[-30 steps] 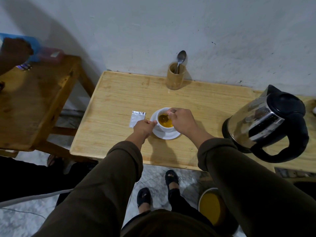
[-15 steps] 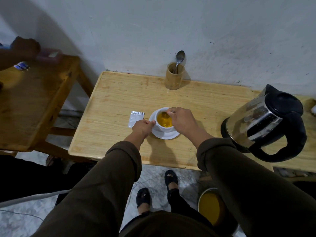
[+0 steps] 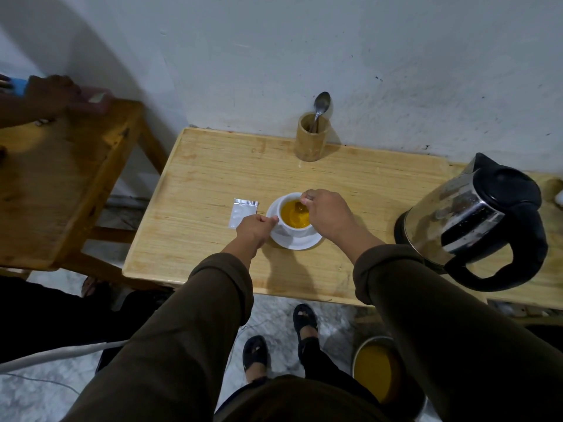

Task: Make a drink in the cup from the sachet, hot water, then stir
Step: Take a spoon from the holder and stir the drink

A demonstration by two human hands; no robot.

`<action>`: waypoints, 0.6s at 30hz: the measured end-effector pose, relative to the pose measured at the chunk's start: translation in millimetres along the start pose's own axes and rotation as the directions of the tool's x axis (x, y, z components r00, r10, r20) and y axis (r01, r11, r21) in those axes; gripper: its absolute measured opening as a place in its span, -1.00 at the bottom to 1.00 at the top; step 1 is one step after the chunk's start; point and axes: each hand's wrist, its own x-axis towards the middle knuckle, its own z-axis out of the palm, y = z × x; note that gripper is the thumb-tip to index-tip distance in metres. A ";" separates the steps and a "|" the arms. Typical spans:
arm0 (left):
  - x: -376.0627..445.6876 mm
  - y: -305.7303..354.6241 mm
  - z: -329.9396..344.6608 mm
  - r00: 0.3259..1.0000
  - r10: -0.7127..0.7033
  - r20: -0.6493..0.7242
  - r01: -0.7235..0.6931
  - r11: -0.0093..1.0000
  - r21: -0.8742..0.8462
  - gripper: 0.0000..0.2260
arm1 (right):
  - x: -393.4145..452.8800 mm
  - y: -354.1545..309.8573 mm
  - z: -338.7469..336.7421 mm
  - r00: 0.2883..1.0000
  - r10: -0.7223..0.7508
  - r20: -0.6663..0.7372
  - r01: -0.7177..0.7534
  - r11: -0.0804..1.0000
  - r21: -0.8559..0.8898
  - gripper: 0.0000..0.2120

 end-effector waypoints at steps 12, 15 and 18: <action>0.7 0.5 -1.2 1.000 0.010 0.009 -0.010 1.000 0.028 -0.74 | 2.1 -2.3 -10.2 0.998 0.001 0.070 0.001 1.000 -0.025 -0.70; 0.1 0.8 -1.7 1.000 0.010 0.017 -0.011 0.999 0.034 -0.77 | 3.8 0.0 -11.0 0.999 0.002 0.041 0.001 0.997 -0.073 -0.69; -0.5 1.3 -2.1 1.000 0.007 0.016 -0.008 1.000 0.025 -0.78 | 2.6 0.5 -7.4 0.999 -0.020 0.035 0.020 1.000 -0.002 -0.70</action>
